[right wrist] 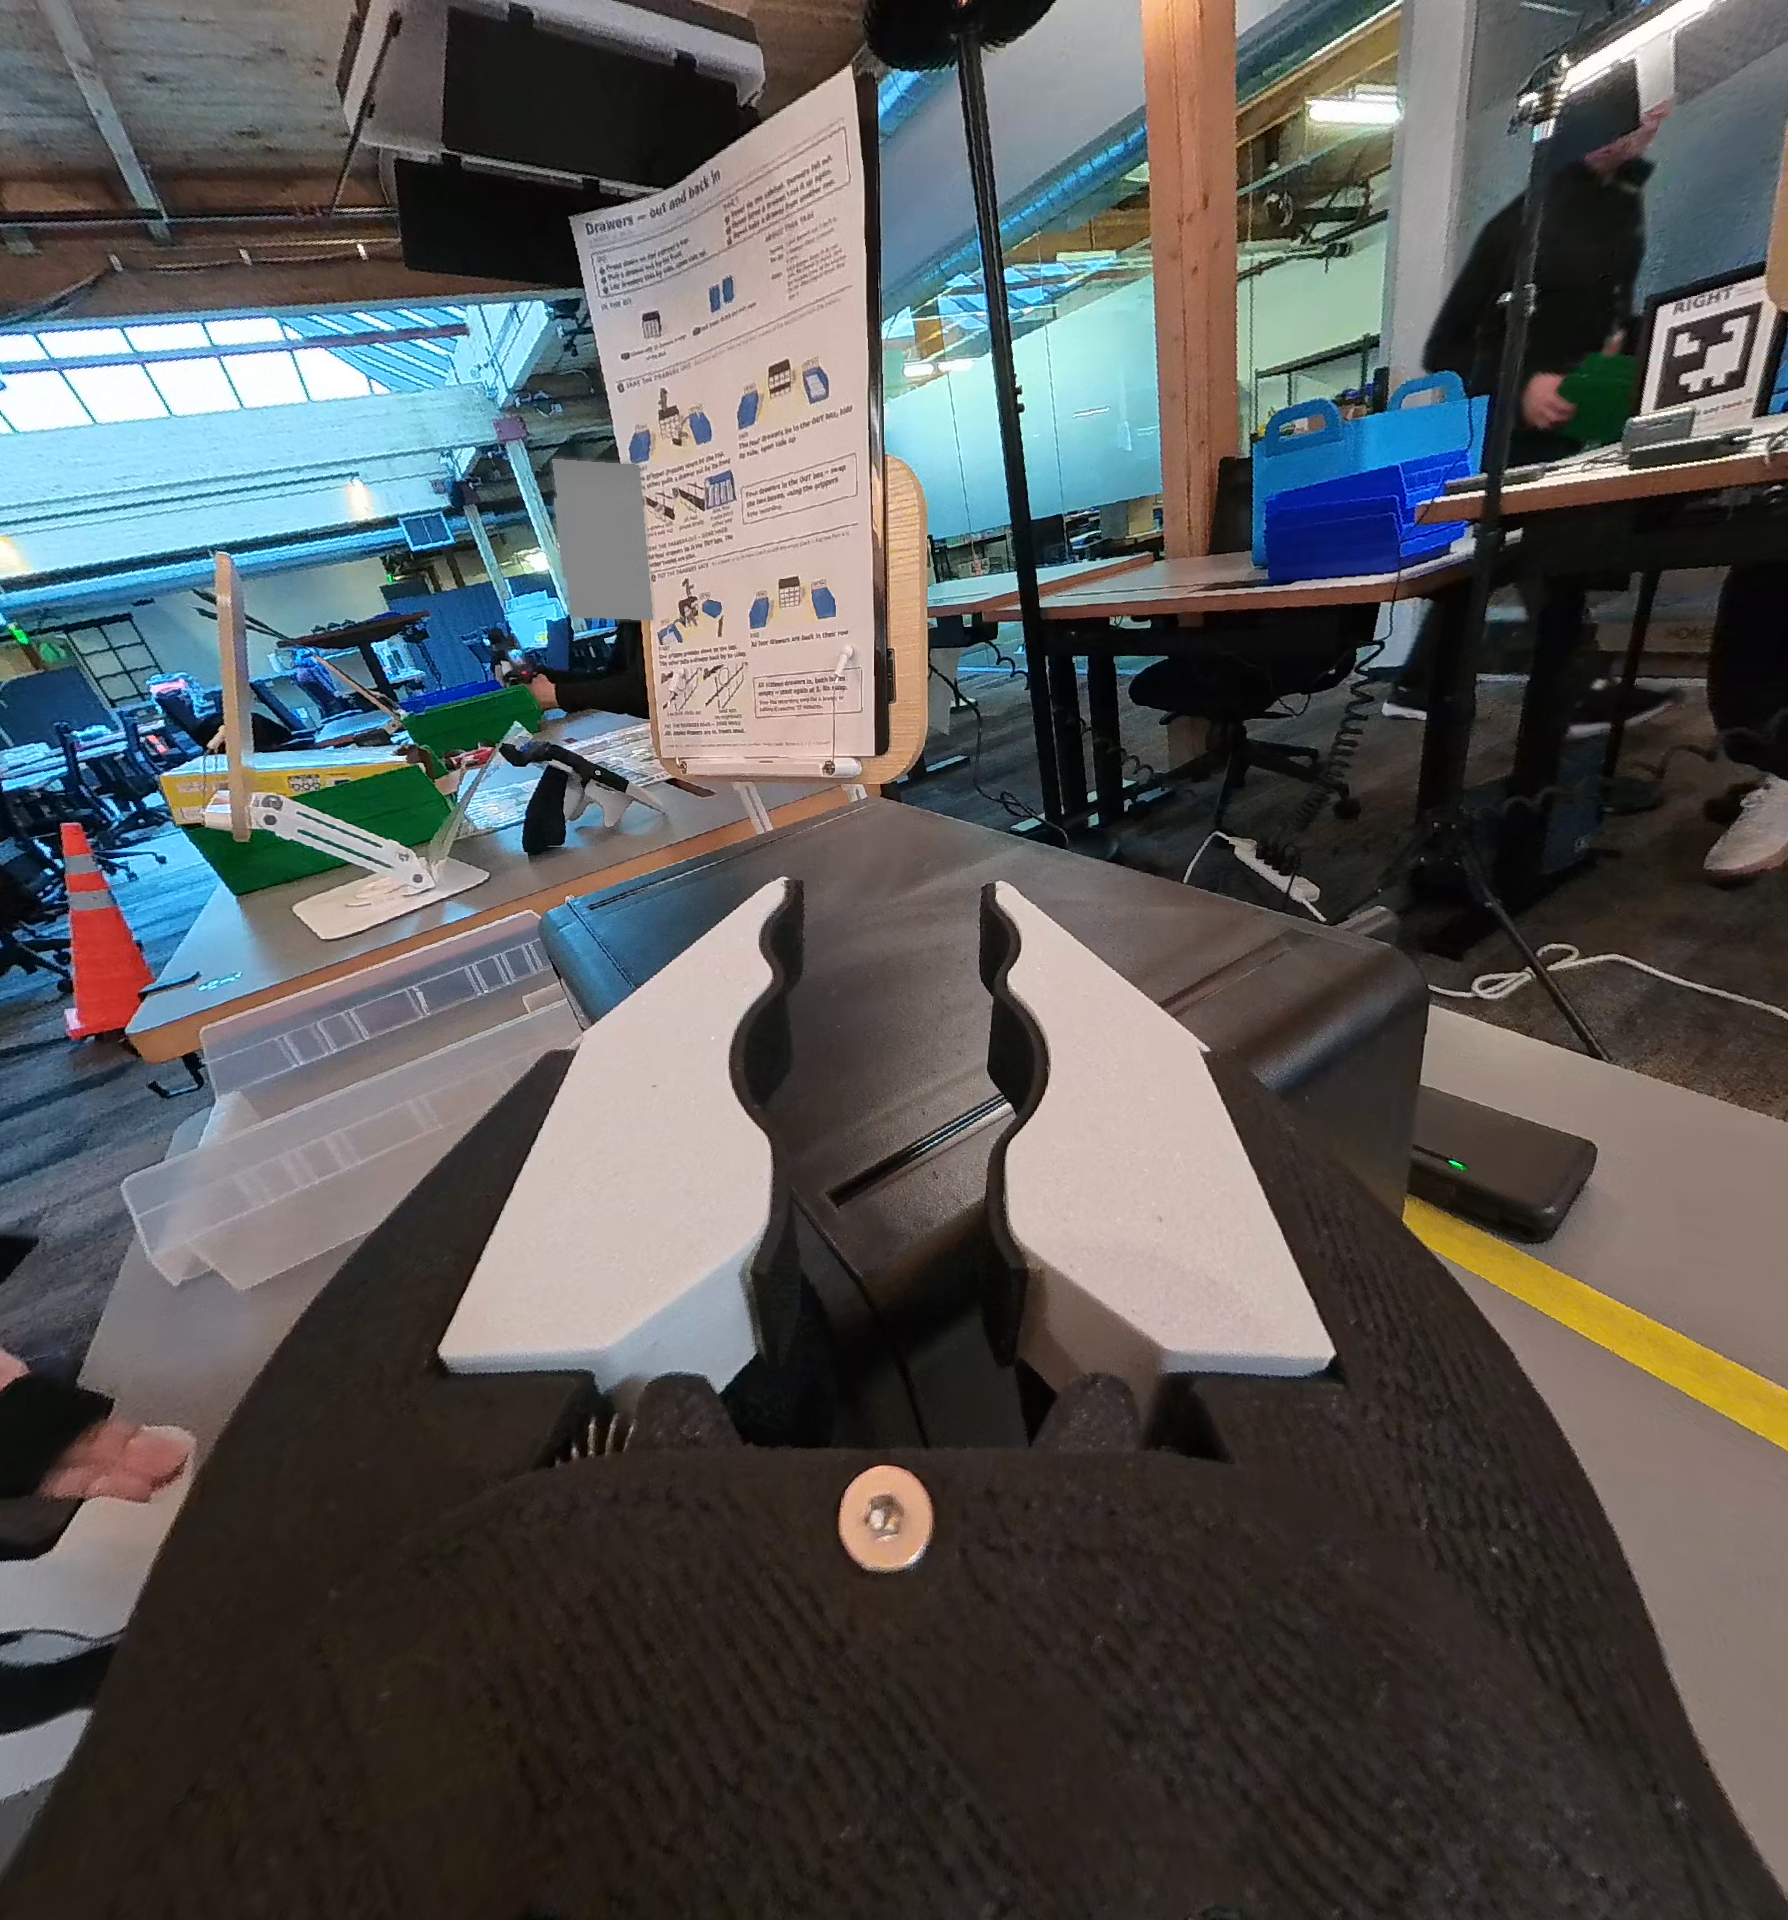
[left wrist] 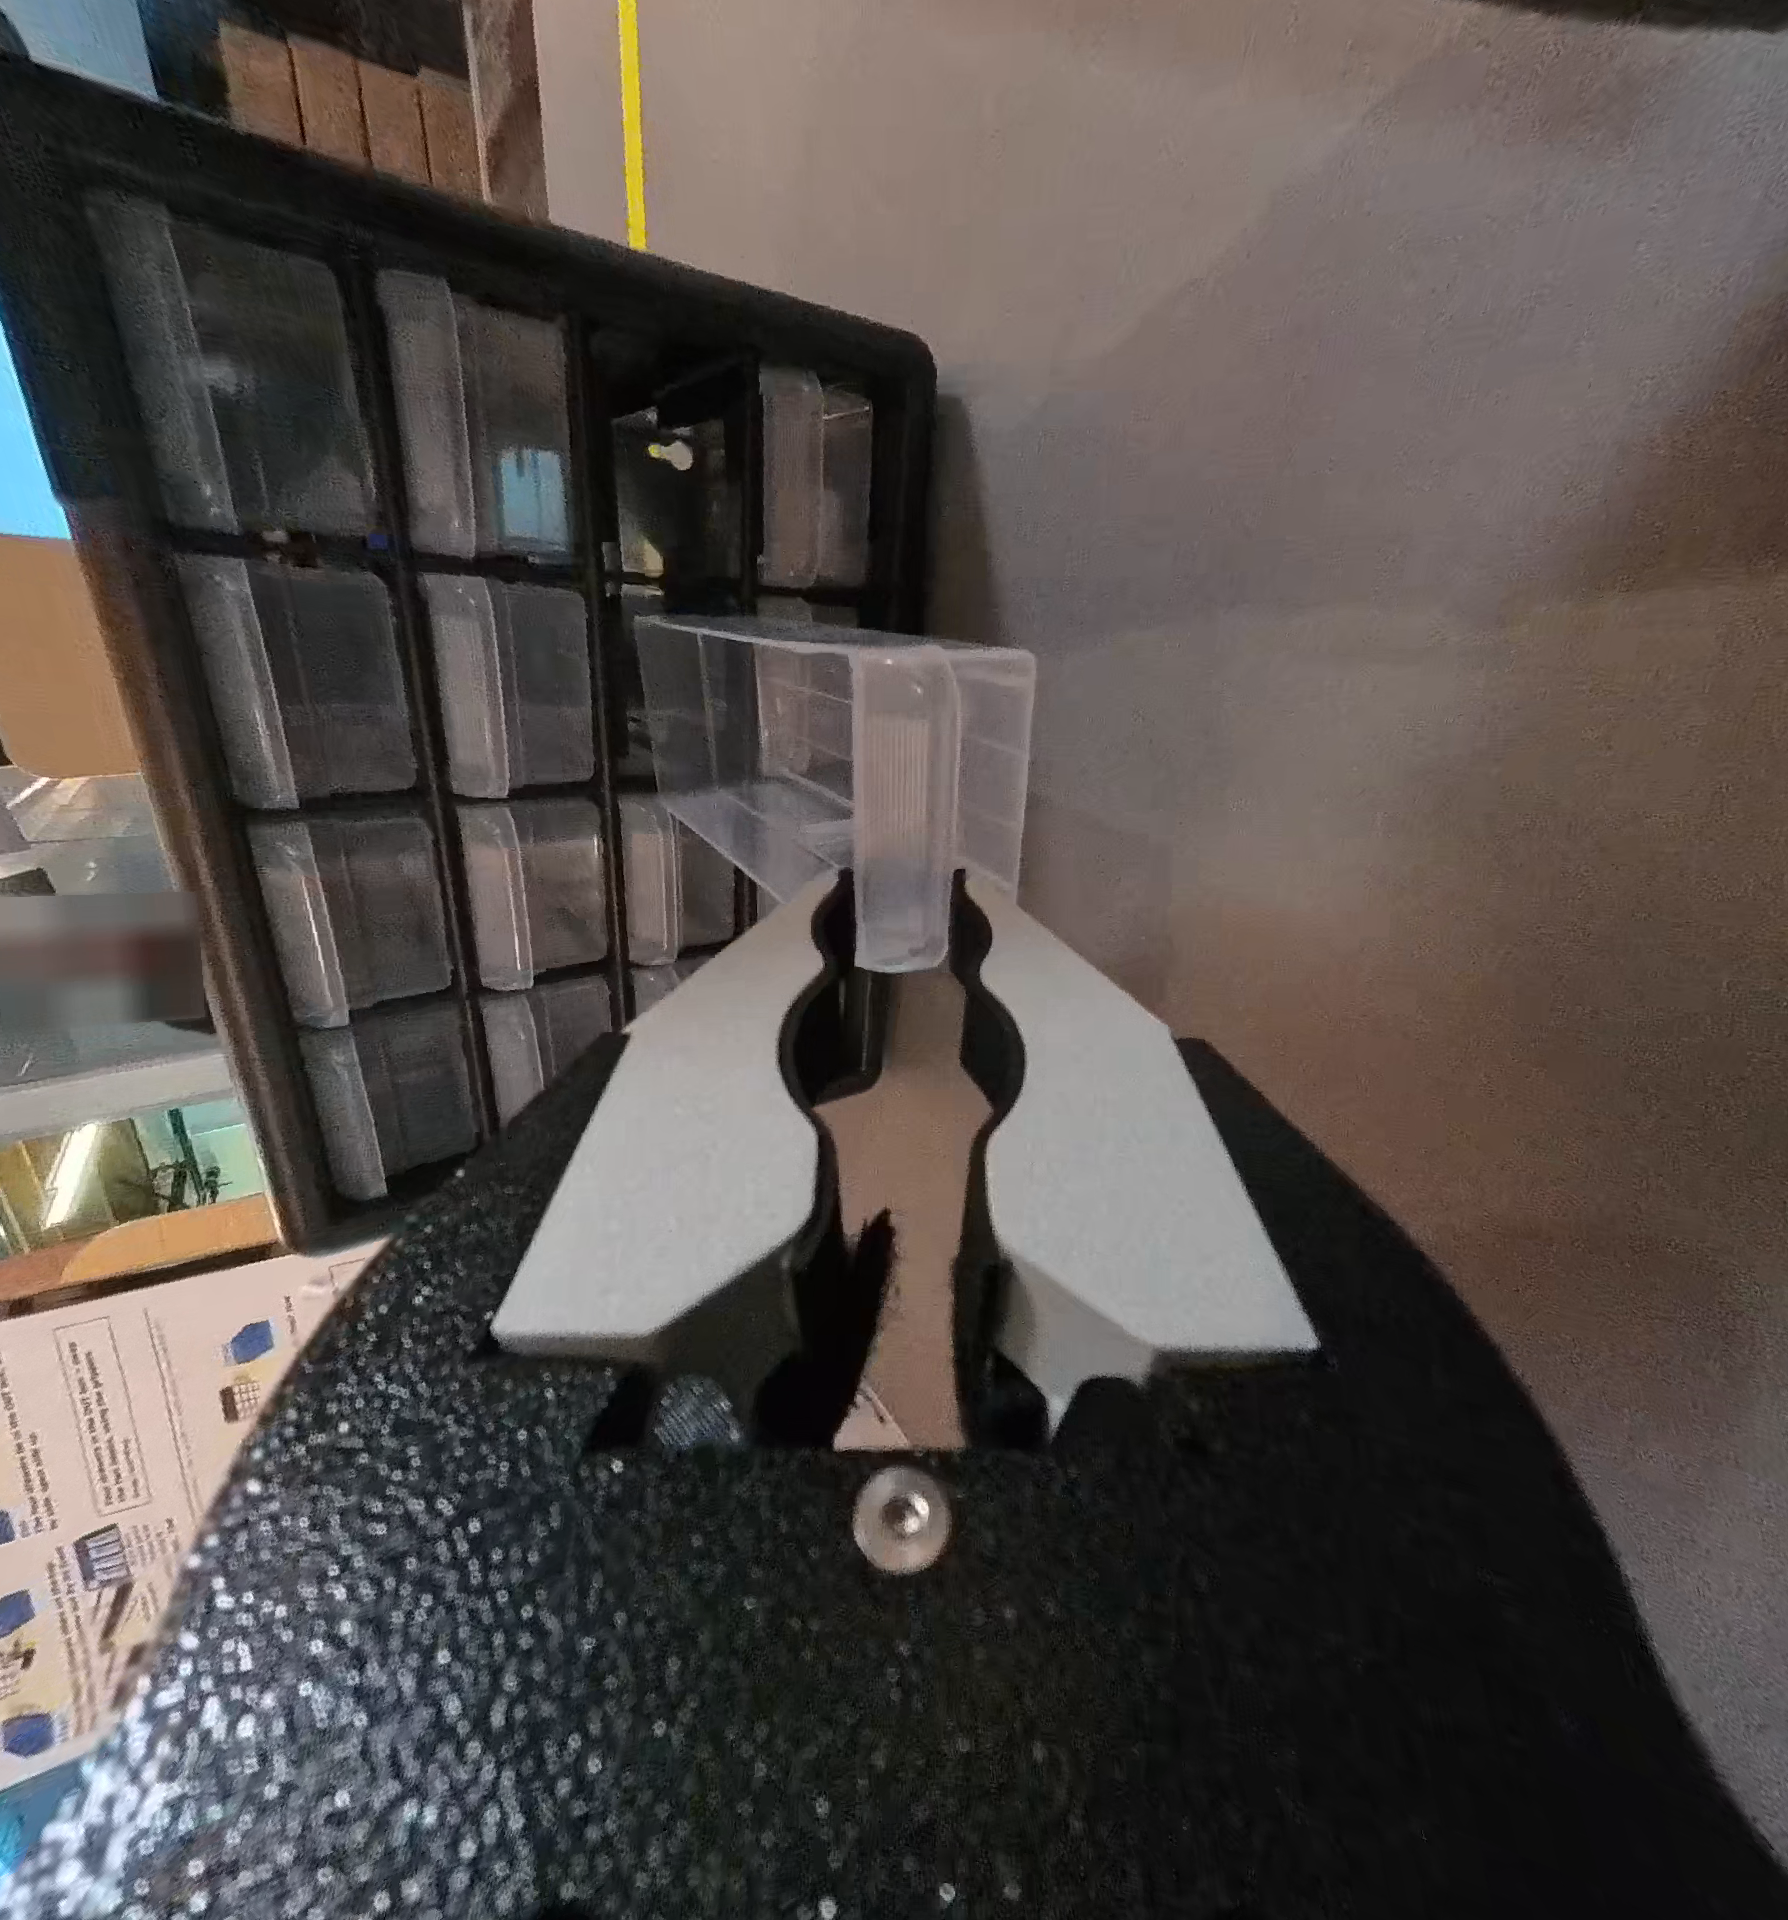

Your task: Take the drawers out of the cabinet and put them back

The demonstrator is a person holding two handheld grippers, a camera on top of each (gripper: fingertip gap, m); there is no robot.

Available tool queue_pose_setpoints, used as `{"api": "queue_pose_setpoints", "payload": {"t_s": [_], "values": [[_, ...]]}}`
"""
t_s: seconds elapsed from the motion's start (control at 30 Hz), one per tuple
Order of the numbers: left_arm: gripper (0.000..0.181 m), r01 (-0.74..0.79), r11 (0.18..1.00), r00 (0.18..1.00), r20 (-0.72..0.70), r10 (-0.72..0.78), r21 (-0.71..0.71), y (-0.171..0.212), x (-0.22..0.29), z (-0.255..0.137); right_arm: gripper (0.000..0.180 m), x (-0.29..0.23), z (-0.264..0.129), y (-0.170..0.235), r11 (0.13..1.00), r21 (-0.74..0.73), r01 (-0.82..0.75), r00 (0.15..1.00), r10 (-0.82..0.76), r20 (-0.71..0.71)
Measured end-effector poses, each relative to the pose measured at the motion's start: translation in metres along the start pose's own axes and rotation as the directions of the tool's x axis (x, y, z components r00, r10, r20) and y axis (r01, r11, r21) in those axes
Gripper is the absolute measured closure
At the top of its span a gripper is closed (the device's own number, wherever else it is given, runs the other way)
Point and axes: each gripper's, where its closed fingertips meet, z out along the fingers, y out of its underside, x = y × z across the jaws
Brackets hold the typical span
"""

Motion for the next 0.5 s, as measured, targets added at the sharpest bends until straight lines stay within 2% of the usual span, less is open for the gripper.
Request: {"api": "queue_pose_setpoints", "payload": {"t_s": [0.5], "values": [[0.166,-0.004,1.000,1.000,0.006,0.004,-0.025,0.0007,0.0019,0.0027,0.147,-0.0006,-0.0001,0.0003,1.000,-0.004,0.006,1.000,-0.006,0.000]]}}
